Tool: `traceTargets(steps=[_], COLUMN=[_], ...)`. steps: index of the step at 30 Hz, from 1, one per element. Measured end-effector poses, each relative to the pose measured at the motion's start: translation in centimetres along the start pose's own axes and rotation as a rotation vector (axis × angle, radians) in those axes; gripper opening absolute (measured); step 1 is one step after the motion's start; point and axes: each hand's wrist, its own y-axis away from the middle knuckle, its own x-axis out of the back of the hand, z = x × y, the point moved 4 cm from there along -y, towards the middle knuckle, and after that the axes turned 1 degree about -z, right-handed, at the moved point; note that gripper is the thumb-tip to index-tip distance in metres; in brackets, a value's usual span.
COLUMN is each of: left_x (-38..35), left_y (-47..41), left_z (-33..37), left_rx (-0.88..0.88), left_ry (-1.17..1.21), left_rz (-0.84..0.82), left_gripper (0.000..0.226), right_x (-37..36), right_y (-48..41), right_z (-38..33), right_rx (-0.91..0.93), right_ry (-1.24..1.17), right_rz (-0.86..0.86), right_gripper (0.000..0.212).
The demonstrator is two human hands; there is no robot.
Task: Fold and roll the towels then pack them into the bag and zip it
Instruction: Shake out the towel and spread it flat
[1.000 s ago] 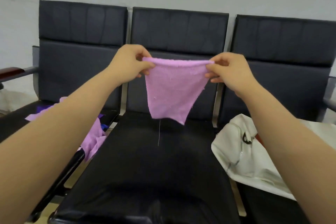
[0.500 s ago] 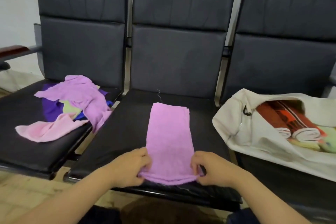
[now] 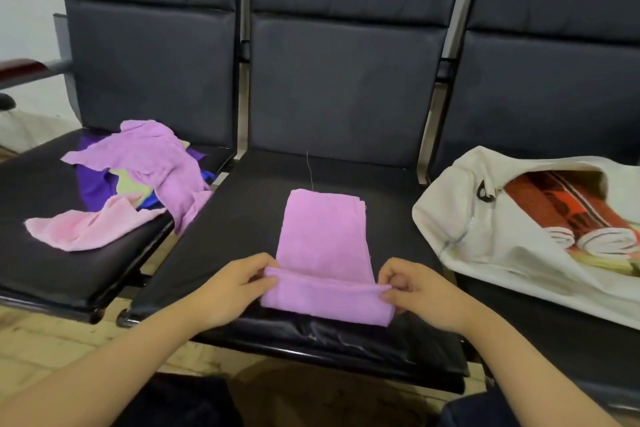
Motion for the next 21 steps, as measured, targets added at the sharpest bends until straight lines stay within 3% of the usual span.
traceTargets(steps=[2, 6, 15, 17, 19, 21], left_x=[0.4, 0.6, -0.4, -0.1, 0.4, 0.3], left_y=[-0.9, -3.4, -5.3, -5.3, -5.0, -4.3], left_z=[-0.7, -2.3, -3.4, -2.6, -1.5, -0.9], left_rx=[0.055, 0.150, 0.238, 0.153, -0.046, -0.156], left_ry=[0.061, 0.096, -0.200, -0.315, -0.386, -0.338], left_rz=[0.036, 0.101, 0.055, 0.079, 0.056, -0.087], left_gripper=[0.010, 0.007, 0.019, 0.025, 0.026, 0.026], right_x=[0.6, 0.7, -1.1, -1.1, -0.6, -0.3], right_y=[-0.9, -3.4, -5.0, -5.0, -4.9, -4.5], right_z=[-0.2, 0.0, 2.9, 2.6, 1.5, 0.5], right_rx=[-0.005, -0.035, -0.116, -0.092, -0.007, 0.075], right_ry=[-0.102, -0.075, 0.217, 0.281, 0.341, 0.271], right_rz=[0.075, 0.200, 0.175, 0.198, 0.216, 0.124], right_gripper=[0.004, 0.005, 0.008, 0.012, 0.017, 0.028])
